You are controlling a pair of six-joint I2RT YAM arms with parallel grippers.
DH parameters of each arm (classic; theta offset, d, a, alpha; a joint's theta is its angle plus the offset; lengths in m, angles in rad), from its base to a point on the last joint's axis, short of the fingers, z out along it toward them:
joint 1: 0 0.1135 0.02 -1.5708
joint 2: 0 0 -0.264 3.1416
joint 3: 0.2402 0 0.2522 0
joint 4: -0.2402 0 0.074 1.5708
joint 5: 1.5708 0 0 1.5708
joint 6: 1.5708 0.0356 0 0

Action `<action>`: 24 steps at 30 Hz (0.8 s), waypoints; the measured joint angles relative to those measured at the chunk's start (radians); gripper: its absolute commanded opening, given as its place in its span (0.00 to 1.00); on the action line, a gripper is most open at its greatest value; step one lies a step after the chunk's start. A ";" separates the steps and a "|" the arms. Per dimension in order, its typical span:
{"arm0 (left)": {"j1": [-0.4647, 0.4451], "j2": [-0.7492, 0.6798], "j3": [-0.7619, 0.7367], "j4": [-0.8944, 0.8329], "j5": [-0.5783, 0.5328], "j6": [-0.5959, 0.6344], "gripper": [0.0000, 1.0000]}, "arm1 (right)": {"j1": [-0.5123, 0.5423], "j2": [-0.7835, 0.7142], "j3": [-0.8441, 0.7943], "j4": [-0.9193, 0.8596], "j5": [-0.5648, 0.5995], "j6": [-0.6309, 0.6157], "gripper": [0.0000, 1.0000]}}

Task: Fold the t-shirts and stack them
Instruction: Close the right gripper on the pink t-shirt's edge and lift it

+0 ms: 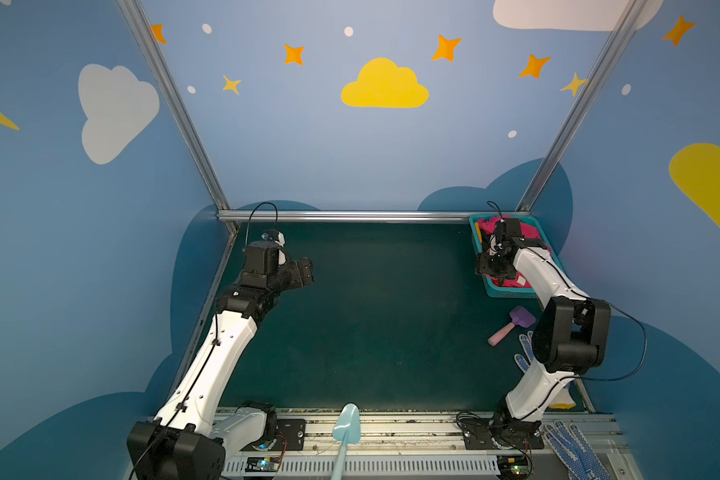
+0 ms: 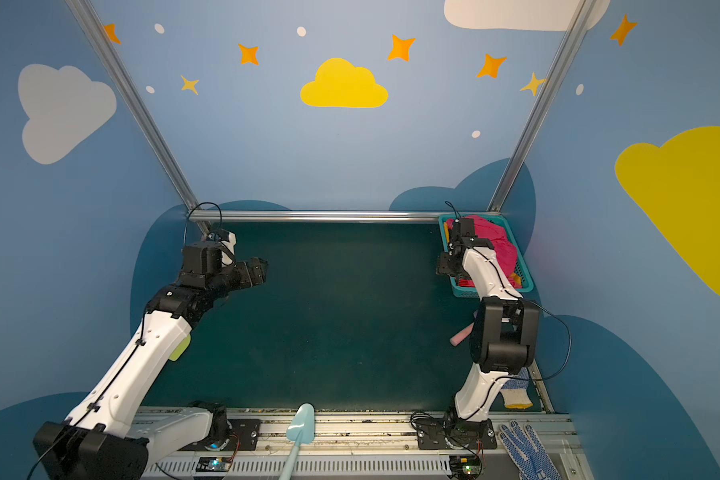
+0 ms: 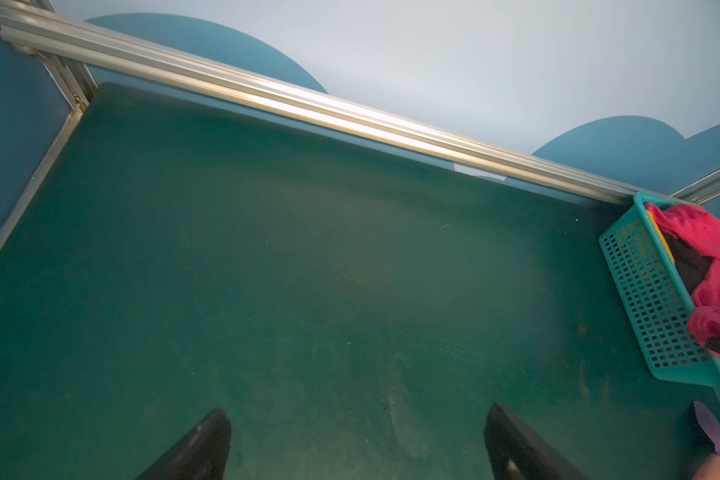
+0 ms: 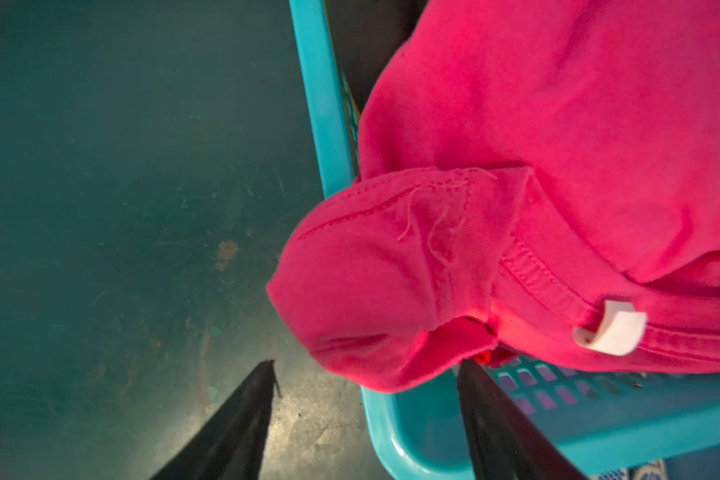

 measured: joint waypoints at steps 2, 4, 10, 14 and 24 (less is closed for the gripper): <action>0.000 0.003 -0.013 0.008 0.006 0.001 0.97 | 0.000 0.000 0.000 -0.002 0.000 0.000 0.51; 0.000 0.003 -0.015 0.014 0.010 0.002 0.97 | 0.000 0.000 0.002 -0.001 0.001 0.002 0.45; 0.000 0.003 -0.016 0.036 0.013 0.005 0.96 | -0.005 0.002 0.004 0.000 0.005 0.000 0.44; 0.000 0.003 -0.028 0.049 0.020 0.005 0.96 | -0.014 0.018 0.019 0.004 0.005 0.000 0.43; 0.002 0.003 -0.038 0.060 0.036 0.005 0.96 | -0.022 0.045 0.040 0.013 -0.006 -0.002 0.05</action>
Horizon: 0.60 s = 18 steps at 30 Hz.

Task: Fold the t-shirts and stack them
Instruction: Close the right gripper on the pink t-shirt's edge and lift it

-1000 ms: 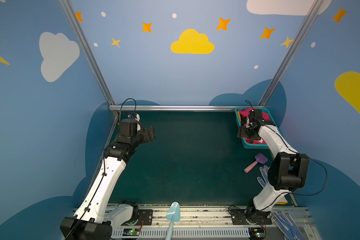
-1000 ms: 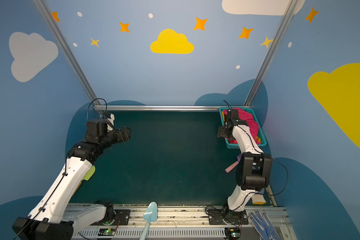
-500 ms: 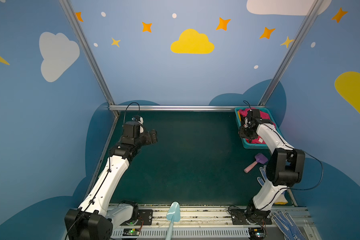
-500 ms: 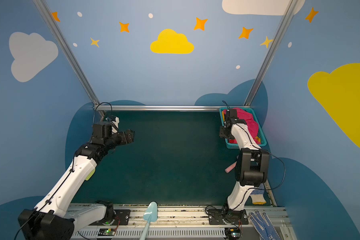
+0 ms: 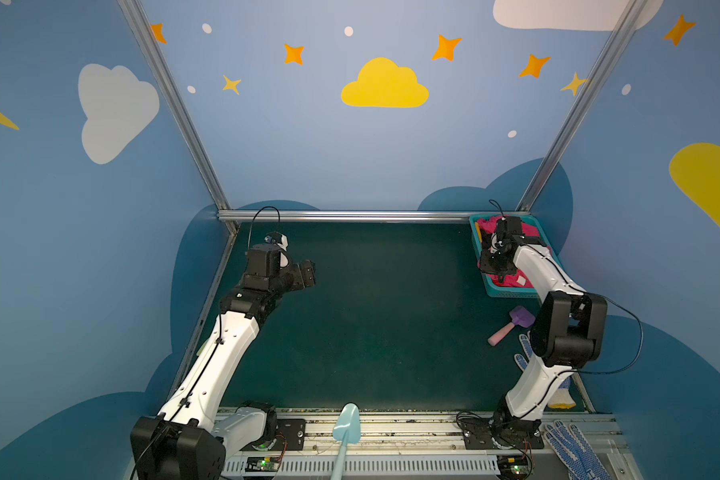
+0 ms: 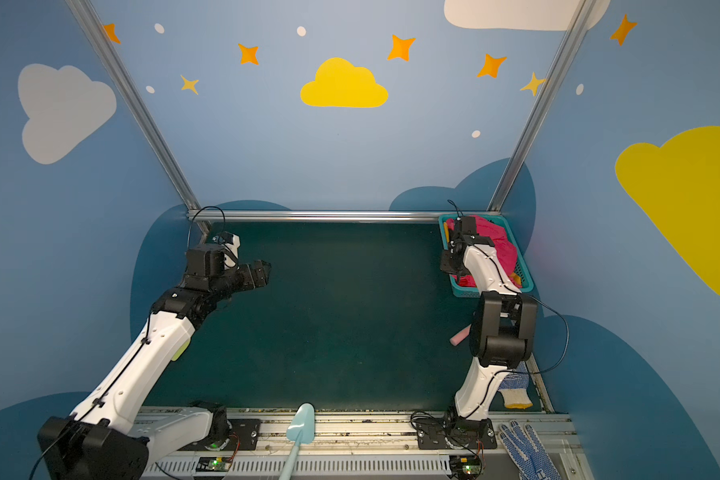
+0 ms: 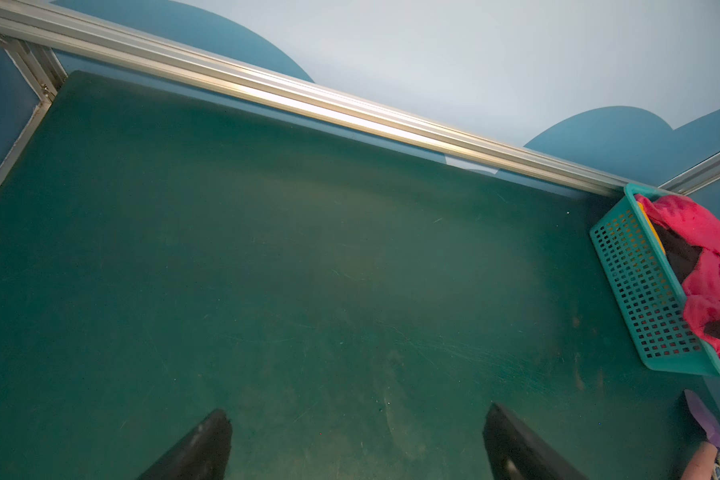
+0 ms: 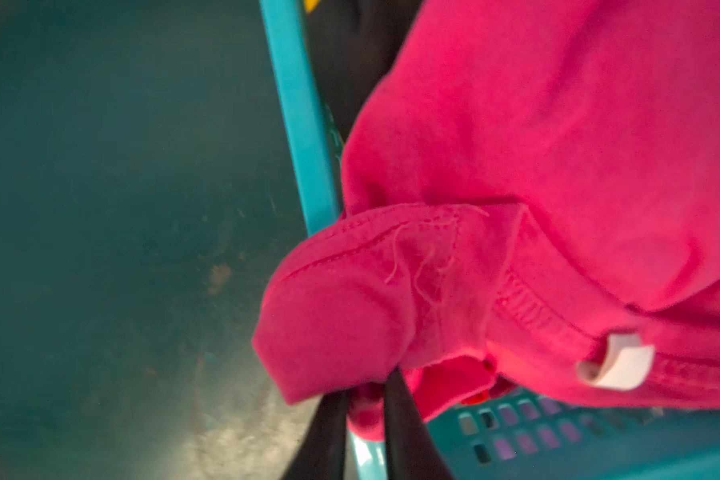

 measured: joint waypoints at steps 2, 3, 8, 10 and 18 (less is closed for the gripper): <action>0.001 0.000 0.000 0.002 0.005 0.000 0.96 | 0.000 0.000 0.000 0.000 0.000 0.003 0.00; 0.002 0.000 0.000 0.003 0.007 0.000 0.96 | 0.000 -0.001 0.000 0.000 -0.001 0.005 0.00; 0.003 0.000 0.000 0.006 0.016 0.000 0.95 | -0.001 -0.019 0.000 -0.002 0.000 0.005 0.00; 0.003 0.000 0.000 0.006 0.019 0.000 0.95 | -0.001 -0.043 0.000 -0.003 0.002 0.005 0.00; 0.003 0.000 -0.002 0.007 0.037 0.000 0.94 | 0.000 -0.267 -0.005 0.005 0.003 -0.001 0.00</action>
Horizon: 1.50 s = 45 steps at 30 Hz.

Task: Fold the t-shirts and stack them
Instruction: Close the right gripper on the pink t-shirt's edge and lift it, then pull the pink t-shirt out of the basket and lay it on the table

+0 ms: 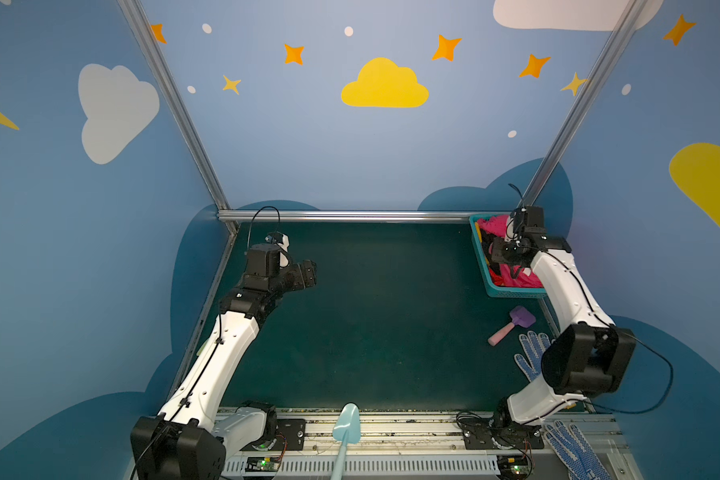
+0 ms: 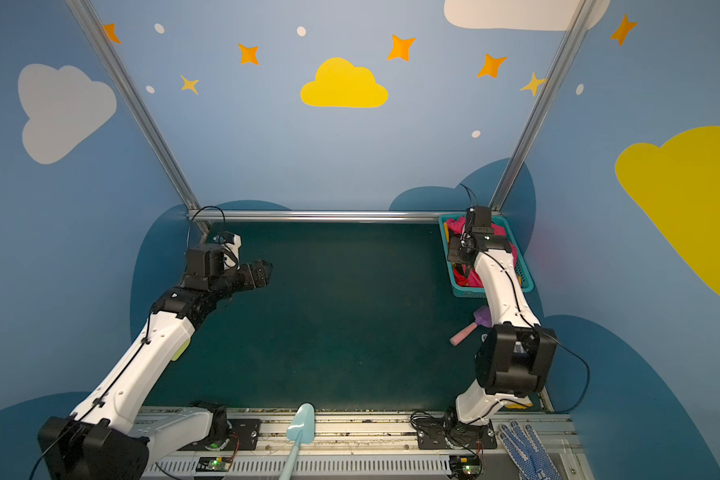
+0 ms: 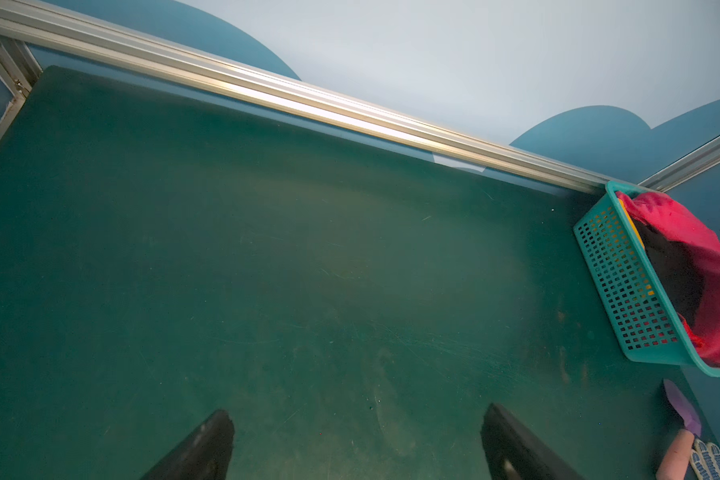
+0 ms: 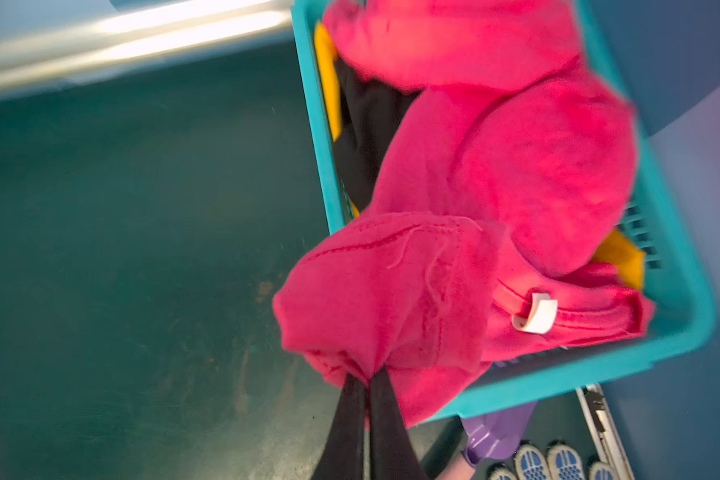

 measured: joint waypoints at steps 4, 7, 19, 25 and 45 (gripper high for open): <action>0.001 0.000 -0.006 0.006 0.003 0.000 0.94 | 0.002 -0.128 -0.026 0.024 -0.003 -0.008 0.00; 0.001 0.000 -0.008 0.006 0.005 -0.001 0.93 | 0.012 -0.198 -0.038 0.035 -0.008 -0.015 0.00; 0.001 -0.003 -0.026 0.015 0.031 -0.006 0.91 | 0.122 -0.362 0.035 0.025 -0.021 -0.078 0.00; 0.001 -0.008 -0.026 0.023 0.045 -0.008 0.87 | 0.215 -0.426 0.136 0.021 -0.079 -0.101 0.00; 0.001 -0.045 -0.046 0.051 0.048 -0.013 0.81 | 0.501 -0.308 0.386 -0.045 -0.187 -0.162 0.00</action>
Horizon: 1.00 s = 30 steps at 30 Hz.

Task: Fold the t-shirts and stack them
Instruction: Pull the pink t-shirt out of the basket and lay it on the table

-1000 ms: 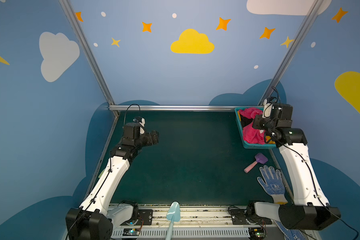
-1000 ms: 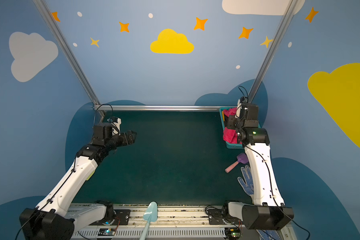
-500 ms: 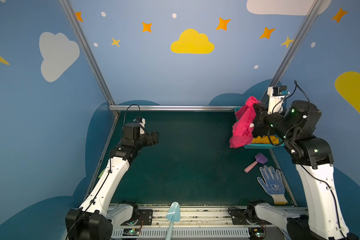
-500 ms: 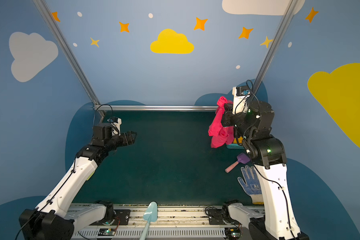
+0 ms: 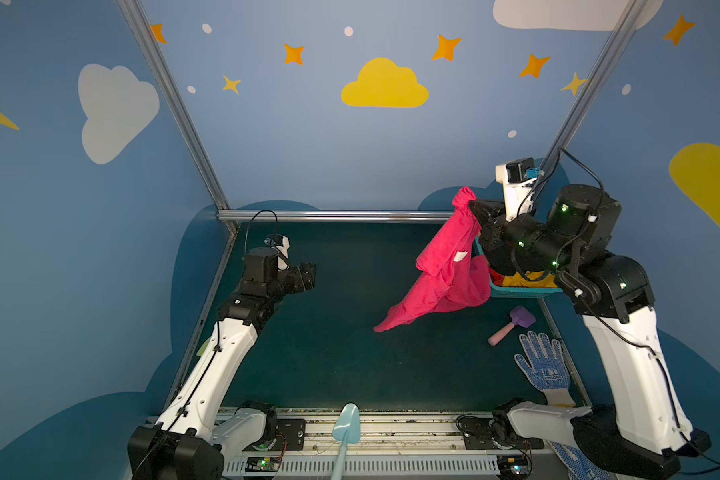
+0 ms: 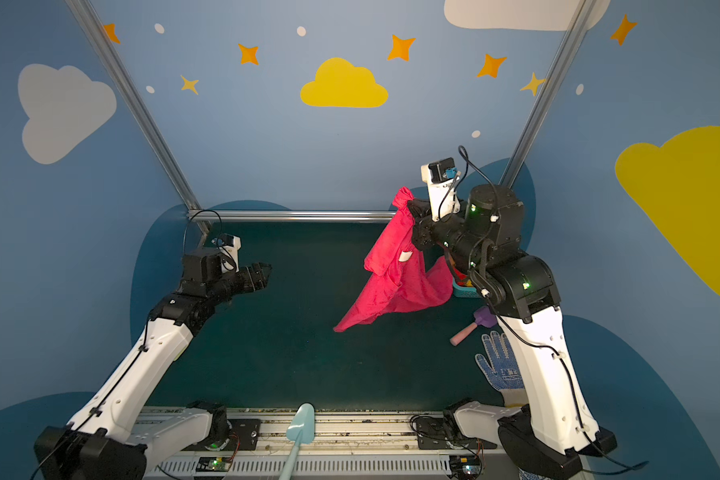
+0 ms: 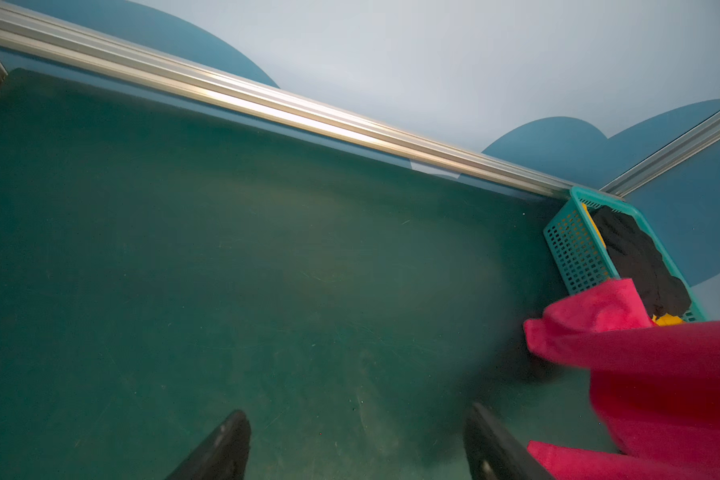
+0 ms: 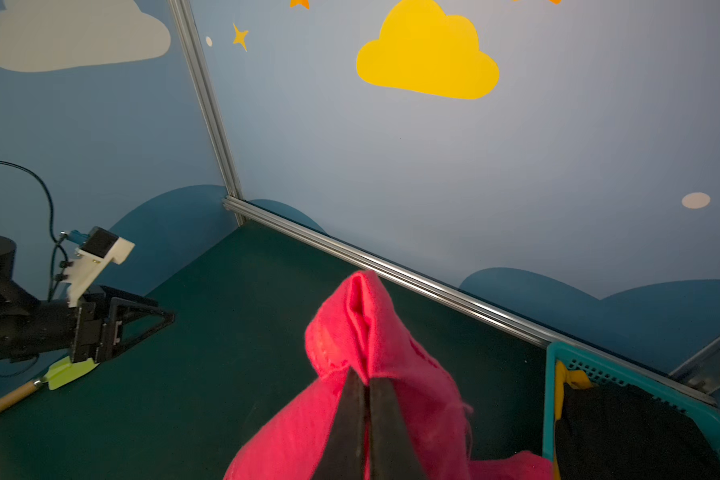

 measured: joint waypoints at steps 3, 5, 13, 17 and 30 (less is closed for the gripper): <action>0.000 -0.001 0.000 0.000 0.000 -0.003 0.81 | 0.032 0.020 0.008 -0.020 0.007 -0.001 0.00; 0.000 -0.004 -0.001 0.001 -0.001 -0.003 0.81 | 0.063 0.036 0.010 -0.023 0.008 0.000 0.00; 0.003 -0.040 -0.013 0.001 -0.028 -0.002 0.79 | 0.214 0.170 -0.081 0.004 -0.045 0.076 0.00; 0.006 -0.047 -0.015 0.000 -0.057 -0.002 0.79 | 0.301 0.318 -0.192 0.071 -0.166 0.174 0.01; 0.032 -0.047 -0.015 -0.002 -0.125 -0.014 0.87 | 0.466 0.761 -0.168 0.032 -0.329 0.298 0.72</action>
